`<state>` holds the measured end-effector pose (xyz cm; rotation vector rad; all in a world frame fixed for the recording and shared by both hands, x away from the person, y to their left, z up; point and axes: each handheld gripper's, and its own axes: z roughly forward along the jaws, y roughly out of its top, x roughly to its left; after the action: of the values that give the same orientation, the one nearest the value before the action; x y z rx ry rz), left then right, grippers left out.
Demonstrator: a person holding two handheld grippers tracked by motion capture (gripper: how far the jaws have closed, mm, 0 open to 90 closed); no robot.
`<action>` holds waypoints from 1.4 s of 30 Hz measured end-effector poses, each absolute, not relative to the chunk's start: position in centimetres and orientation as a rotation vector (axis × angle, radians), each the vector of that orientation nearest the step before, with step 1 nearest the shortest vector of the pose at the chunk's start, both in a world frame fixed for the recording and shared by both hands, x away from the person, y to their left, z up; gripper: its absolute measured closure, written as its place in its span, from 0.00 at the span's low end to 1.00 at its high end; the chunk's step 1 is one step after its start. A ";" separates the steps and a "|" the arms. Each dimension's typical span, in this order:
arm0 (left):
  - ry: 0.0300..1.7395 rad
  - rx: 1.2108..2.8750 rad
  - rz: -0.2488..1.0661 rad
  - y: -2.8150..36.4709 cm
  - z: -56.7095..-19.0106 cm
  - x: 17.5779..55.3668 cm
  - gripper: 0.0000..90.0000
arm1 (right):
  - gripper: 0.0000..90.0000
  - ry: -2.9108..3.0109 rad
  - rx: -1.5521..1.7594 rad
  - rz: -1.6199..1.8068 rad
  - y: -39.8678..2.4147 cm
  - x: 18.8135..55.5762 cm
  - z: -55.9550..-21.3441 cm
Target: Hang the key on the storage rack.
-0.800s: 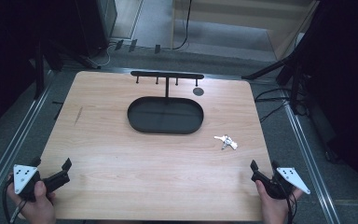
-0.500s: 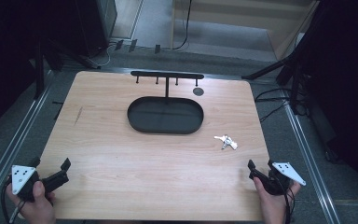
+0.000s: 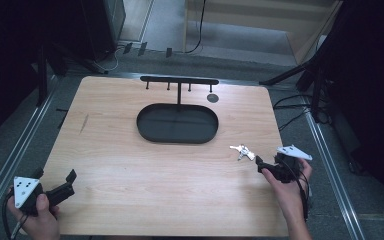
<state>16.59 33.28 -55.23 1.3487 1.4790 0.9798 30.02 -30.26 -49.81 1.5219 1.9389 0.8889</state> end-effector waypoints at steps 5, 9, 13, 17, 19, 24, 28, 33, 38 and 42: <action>1.479 1.345 0.978 33.3 -55.2 16.6 0.00 | 0.21 2.044 1.556 0.778 -28.8 32.5 -48.4; 1.479 1.343 0.975 33.4 -55.2 16.6 0.00 | 0.21 2.112 1.556 0.710 -27.5 34.1 -47.5; 1.482 1.340 0.975 33.4 -55.2 16.6 0.00 | 0.23 2.097 1.547 0.623 -26.7 35.4 -47.2; 1.486 1.333 0.975 33.5 -55.2 16.6 0.00 | 0.23 2.142 1.603 0.573 -26.4 36.8 -47.7; 1.486 1.332 0.975 33.5 -55.2 16.6 0.00 | 0.23 2.182 1.624 0.520 -26.3 37.3 -48.2; 1.489 1.329 0.973 33.5 -55.2 16.6 0.00 | 0.28 2.224 1.640 0.480 -25.7 38.0 -48.7; 1.489 1.329 0.971 33.6 -55.2 16.6 0.00 | 0.27 2.258 1.644 0.484 -25.0 38.4 -49.3; 1.490 1.328 0.968 33.6 -55.2 16.6 0.00 | 0.24 2.288 1.617 0.447 -24.1 38.8 -50.3; 1.489 1.329 0.966 33.6 -55.2 16.6 0.00 | 0.23 2.292 1.605 0.433 -24.0 39.0 -50.9; 1.490 1.328 0.967 33.6 -55.2 16.6 0.00 | 0.28 2.305 1.589 0.439 -24.2 38.8 -51.4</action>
<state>16.64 33.57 -55.24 1.3277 1.4898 0.9672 38.81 -24.21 -51.41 1.5894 2.3049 0.4389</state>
